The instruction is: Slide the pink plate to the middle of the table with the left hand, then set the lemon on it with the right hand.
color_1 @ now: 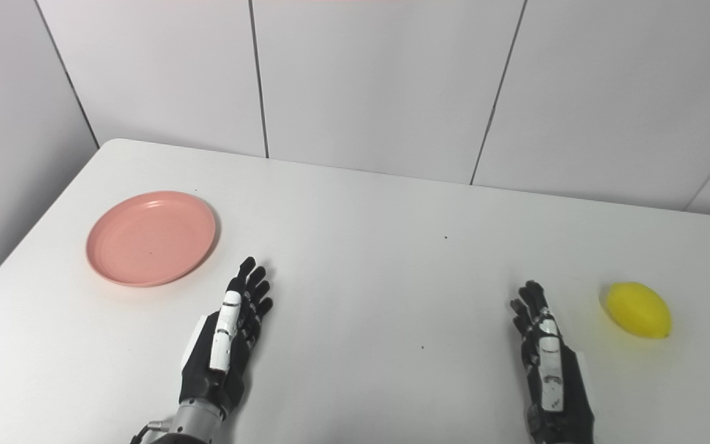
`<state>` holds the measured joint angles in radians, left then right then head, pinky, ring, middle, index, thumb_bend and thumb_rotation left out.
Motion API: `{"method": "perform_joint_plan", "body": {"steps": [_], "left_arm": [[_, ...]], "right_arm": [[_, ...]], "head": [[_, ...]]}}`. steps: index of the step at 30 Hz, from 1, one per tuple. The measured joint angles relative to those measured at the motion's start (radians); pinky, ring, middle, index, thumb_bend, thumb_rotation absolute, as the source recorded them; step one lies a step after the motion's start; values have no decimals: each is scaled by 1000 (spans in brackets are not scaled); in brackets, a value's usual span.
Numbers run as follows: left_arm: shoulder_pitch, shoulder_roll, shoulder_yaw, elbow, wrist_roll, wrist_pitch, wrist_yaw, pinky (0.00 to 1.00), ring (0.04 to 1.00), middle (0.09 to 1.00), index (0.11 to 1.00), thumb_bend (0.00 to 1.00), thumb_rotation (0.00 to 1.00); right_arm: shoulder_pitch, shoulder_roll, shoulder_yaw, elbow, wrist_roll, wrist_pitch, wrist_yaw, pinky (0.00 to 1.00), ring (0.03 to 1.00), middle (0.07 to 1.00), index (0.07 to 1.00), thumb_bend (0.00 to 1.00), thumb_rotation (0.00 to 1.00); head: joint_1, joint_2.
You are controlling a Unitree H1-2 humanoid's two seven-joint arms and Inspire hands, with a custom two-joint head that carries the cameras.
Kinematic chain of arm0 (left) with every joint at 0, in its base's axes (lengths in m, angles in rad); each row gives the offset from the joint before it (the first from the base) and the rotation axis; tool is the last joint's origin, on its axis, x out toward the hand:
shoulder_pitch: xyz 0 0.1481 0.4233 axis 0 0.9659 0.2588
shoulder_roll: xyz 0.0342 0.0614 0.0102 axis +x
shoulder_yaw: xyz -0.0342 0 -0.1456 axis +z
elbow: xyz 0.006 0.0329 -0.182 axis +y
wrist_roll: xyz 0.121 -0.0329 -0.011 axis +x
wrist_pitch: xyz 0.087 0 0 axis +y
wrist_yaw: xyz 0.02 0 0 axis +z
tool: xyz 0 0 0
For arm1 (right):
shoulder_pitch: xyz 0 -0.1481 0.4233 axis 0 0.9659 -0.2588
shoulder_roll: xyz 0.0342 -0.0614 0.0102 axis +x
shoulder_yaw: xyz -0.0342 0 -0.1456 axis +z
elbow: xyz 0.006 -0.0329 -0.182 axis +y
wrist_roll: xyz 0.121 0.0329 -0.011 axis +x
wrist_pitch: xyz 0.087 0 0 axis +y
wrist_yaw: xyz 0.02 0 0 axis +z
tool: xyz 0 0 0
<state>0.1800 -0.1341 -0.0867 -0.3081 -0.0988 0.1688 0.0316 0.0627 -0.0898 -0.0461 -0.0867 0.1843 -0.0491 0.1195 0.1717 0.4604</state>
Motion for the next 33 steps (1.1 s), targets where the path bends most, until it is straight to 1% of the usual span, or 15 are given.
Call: {"method": "perform_joint_plan", "body": {"steps": [1, 2, 4, 5, 6, 8, 11, 16, 18, 19, 21, 27, 29, 33], "left_arm": [[0, -2, 0, 13, 0, -19, 0, 1000, 1000, 1000, 1000, 437, 1000], [0, -4, 0, 22, 0, -34, 0, 1000, 1000, 1000, 1000, 435, 1000], [0, -8, -1, 40, 0, -56, 0, 1000, 1000, 1000, 1000, 431, 1000], [0, -9, -1, 47, 0, -66, 0, 1000, 1000, 1000, 1000, 428, 1000], [-1, -10, -1, 49, 0, -70, 0, 1000, 1000, 1000, 1000, 427, 1000], [-2, -13, -1, 60, 0, -80, 1, 1000, 1000, 1000, 1000, 422, 999], [-3, -19, -2, 77, 9, -105, 3, 1000, 1000, 1000, 1000, 394, 998], [-3, -24, -3, 84, 18, -116, 6, 1000, 1000, 1000, 1000, 376, 969], [-4, -25, -3, 88, 19, -123, 9, 1000, 1000, 1000, 1000, 373, 958], [-5, -26, -3, 91, 19, -127, 9, 1000, 1000, 1000, 1000, 353, 964], [-7, -28, -2, 98, 19, -139, 10, 1000, 1000, 1000, 1000, 334, 968], [-12, -39, 1, 110, 19, -148, 10, 1000, 1000, 1000, 1000, 307, 966], [-12, -41, 2, 111, 19, -149, 10, 1000, 1000, 1000, 1000, 306, 965], [-12, -42, 4, 113, 18, -152, 10, 1000, 1000, 1000, 1000, 309, 956]], "right_arm": [[-4, -4, -2, 7, 1, -3, 3, 1000, 967, 971, 963, 794, 1000], [-7, -6, -2, 11, 3, -8, 7, 1000, 971, 974, 966, 794, 1000], [-12, -9, -4, 21, 10, -28, 17, 1000, 979, 981, 972, 791, 1000], [-16, -10, -5, 28, 15, -37, 22, 1000, 985, 986, 976, 786, 1000], [-21, -12, -8, 37, 22, -43, 25, 1000, 986, 986, 977, 785, 1000], [-28, -16, -11, 49, 26, -50, 28, 1000, 991, 989, 982, 776, 1000], [-37, -21, -15, 64, 31, -62, 29, 1000, 992, 991, 983, 773, 1000], [-47, -27, -21, 78, 37, -77, 37, 1000, 1000, 1000, 996, 760, 1000], [-49, -28, -22, 78, 39, -79, 42, 1000, 1000, 1000, 999, 758, 1000], [-52, -29, -23, 81, 40, -80, 44, 1000, 1000, 1000, 1000, 755, 1000], [-59, -31, -25, 87, 41, -81, 47, 1000, 1000, 1000, 1000, 760, 1000], [-75, -37, -32, 110, 40, -95, 49, 1000, 1000, 1000, 1000, 761, 1000], [-75, -37, -32, 111, 40, -108, 49, 1000, 1000, 1000, 1000, 760, 1000], [-75, -37, -32, 112, 39, -109, 49, 1000, 1000, 1000, 1000, 749, 1000]], "head": [[0, 0], [9, -17], [18, -29], [18, -29], [18, -29], [46, -54], [63, -65], [74, -72], [87, -94], [88, -94], [97, -106], [97, -112], [97, -112], [94, -117]]}}
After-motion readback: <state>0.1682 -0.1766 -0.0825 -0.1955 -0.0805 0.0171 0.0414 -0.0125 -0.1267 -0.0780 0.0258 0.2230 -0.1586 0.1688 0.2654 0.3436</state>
